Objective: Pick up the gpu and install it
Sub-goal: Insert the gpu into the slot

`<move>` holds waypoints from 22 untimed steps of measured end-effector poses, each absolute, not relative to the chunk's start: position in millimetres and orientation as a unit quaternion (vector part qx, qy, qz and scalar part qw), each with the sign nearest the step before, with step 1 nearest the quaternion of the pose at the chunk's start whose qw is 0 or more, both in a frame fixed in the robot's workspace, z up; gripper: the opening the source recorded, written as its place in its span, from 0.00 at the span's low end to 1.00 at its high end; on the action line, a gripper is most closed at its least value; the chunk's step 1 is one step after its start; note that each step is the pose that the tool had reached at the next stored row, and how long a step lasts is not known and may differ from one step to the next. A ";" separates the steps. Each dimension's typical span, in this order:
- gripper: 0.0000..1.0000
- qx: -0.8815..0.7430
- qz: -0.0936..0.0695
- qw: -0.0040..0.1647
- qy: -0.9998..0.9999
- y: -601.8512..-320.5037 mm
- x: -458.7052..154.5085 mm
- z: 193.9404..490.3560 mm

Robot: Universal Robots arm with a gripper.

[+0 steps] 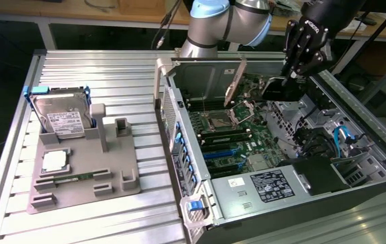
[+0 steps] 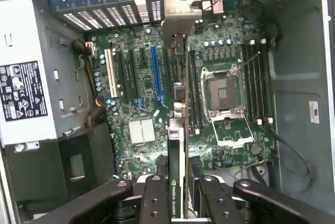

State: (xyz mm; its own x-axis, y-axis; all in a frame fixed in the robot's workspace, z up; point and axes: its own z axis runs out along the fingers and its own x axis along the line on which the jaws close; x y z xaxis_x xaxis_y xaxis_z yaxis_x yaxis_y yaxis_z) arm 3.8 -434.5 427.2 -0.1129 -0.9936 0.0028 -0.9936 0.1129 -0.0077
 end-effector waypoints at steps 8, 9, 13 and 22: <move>0.27 -0.694 -0.007 0.004 0.720 -434.2 -8.7 368.2; 0.27 -0.695 -0.007 0.004 0.719 -433.6 -12.1 366.5; 0.27 -0.710 -0.007 0.004 0.704 -433.1 -14.7 361.8; 0.27 -0.715 -0.007 0.004 0.700 -433.2 -27.0 345.3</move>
